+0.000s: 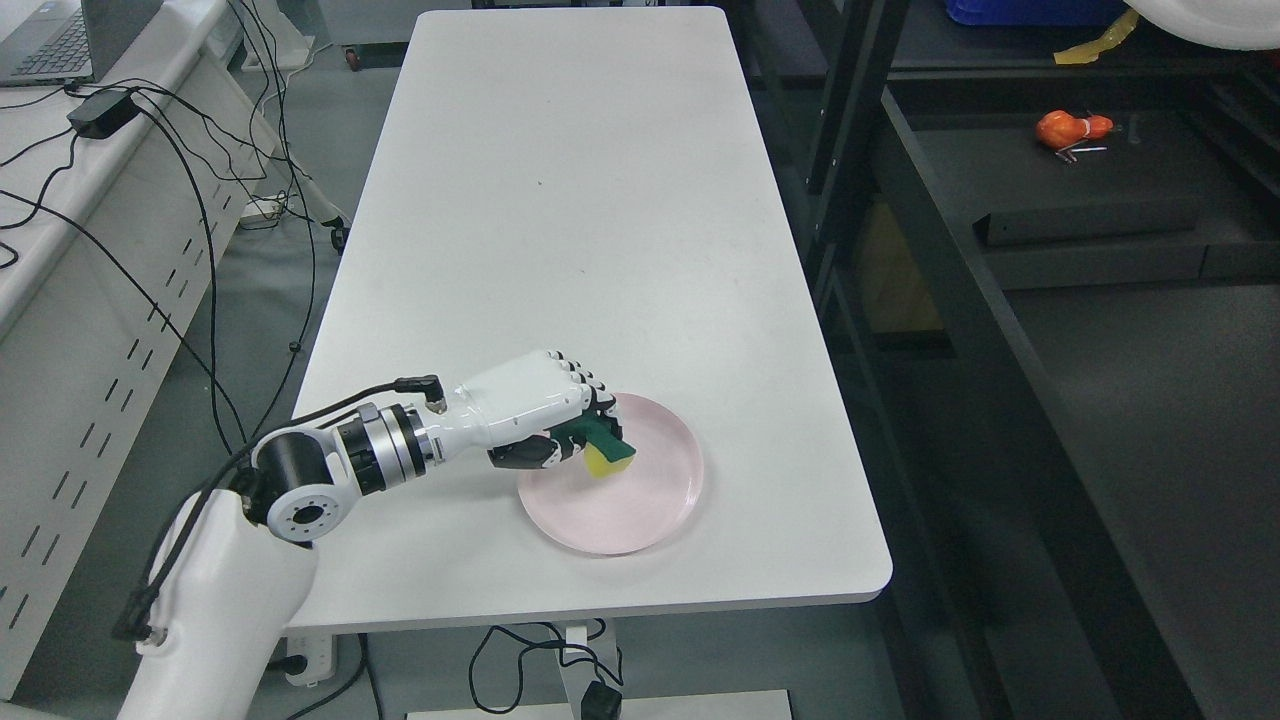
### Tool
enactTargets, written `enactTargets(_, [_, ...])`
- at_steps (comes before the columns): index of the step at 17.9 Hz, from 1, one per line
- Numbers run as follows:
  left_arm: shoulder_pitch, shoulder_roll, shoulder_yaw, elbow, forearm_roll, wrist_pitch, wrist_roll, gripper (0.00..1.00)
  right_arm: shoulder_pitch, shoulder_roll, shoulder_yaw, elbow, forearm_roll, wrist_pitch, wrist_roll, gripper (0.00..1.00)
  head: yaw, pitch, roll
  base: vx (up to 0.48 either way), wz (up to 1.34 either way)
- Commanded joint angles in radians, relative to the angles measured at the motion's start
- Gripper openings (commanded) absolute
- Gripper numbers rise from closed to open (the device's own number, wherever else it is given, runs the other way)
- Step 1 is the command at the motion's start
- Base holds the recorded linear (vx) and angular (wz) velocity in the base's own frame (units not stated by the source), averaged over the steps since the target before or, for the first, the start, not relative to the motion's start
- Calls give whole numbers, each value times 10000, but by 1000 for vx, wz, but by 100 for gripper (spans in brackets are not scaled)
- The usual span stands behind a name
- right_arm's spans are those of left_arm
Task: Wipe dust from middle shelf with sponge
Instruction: 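Lift the sponge with the left hand and turn toward the shelf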
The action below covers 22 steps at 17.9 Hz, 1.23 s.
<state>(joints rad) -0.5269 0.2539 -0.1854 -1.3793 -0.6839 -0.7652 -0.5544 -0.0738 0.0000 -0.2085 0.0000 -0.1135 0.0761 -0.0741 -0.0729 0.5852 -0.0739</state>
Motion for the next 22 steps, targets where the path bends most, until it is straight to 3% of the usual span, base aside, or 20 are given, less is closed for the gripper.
enactTargets(1, [544,-420,1255,-89,3029,-125,22,0,1,-175,-1,-174,0,6,5,100,0,0,0,0,0])
enactTargets(6, [973,-2365,2848,-610,4153,28,53,0,1,-175,-1,-174,0,6,5,100,0,0,0,-10,-18])
enactTargets(9, [1220,-2365,3173,-764,4796,656,236,0,1,-175,-1,-174,0,6,5,100,0,0,0,-44,-112])
enactTargets(13, [1220,-2365,3036,-795,6037,1605,1553,0,1,-175,14,-174,0,6,5,100,0,0,0,-74,-167])
enactTargets(18, [1694,-2365,2025,-1713,8523,3309,2307,0,1,-175,-1,-174,0,6,5,100,0,0,0,-90,-283])
enactTargets(22, [2078,-2365,1670,-1869,8679,3388,2292,0,1,-175,14,-174,0,6,5,100,0,0,0,-87,-427])
